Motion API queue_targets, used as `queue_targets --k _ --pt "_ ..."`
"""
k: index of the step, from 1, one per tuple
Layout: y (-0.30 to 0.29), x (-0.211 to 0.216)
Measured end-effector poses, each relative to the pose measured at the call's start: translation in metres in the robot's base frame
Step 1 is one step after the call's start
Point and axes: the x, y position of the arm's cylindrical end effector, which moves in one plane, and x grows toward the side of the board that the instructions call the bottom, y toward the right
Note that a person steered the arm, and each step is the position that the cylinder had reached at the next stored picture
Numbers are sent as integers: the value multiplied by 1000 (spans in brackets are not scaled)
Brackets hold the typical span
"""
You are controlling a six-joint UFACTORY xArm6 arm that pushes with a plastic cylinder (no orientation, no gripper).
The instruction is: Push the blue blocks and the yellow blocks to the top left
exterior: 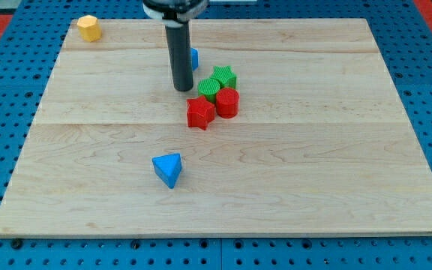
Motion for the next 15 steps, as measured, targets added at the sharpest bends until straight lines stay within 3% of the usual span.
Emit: queue_targets --k 1,2,3,4,5,6,7,9,13,15 --pt "35 -14" --pt "19 -54" --pt "-53 -86" --pt "-82 -97" --pt "11 -92" --pt "24 -146" --pt "13 -162" --pt "-94 -160" --pt "-134 -162" --pt "-242 -162"
